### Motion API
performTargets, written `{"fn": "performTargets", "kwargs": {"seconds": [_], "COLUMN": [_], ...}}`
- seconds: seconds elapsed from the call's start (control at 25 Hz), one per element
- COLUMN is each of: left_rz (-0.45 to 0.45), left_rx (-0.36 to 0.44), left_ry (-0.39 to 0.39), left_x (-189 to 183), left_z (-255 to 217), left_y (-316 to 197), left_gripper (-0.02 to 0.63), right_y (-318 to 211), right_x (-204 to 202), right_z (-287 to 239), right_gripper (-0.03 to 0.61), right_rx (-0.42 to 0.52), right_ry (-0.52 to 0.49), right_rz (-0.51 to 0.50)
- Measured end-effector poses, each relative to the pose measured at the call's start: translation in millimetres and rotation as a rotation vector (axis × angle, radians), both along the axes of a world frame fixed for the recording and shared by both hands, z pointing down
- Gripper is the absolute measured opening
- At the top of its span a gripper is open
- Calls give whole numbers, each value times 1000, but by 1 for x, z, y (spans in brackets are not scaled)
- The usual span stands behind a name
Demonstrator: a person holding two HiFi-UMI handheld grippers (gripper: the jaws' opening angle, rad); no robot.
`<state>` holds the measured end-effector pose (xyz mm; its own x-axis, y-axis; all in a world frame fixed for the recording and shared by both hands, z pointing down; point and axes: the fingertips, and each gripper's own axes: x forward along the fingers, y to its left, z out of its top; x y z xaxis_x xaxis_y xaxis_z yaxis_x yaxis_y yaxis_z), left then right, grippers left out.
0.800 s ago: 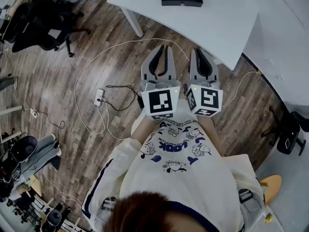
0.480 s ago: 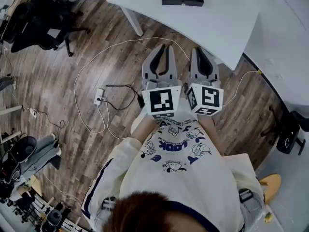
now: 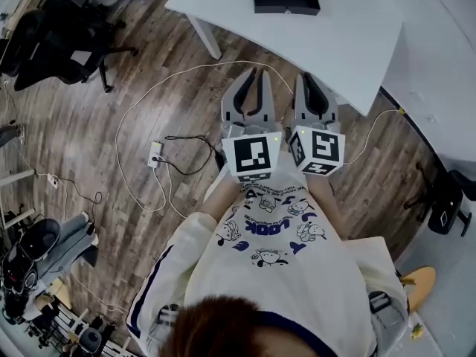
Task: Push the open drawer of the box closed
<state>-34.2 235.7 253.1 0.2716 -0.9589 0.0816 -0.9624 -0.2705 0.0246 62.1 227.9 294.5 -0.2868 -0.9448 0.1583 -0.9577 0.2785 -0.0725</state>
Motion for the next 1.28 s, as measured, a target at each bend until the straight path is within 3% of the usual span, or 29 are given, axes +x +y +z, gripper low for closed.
{"fn": "performTargets", "kwargs": {"seconds": [0.6, 1.28], "left_rz": [-7, -13], "left_rx": [-54, -110], "left_ry": [8, -13], "left_x": [-36, -10], "left_z": [23, 43], "left_y": [-68, -186], "left_gripper": [40, 40], "right_y": [-62, -181], "right_x": [-35, -13], "right_z": [34, 56], "right_gripper": [49, 49], "right_rx": [-90, -147], "right_ry": [-17, -13], "right_rz": [4, -22]}}
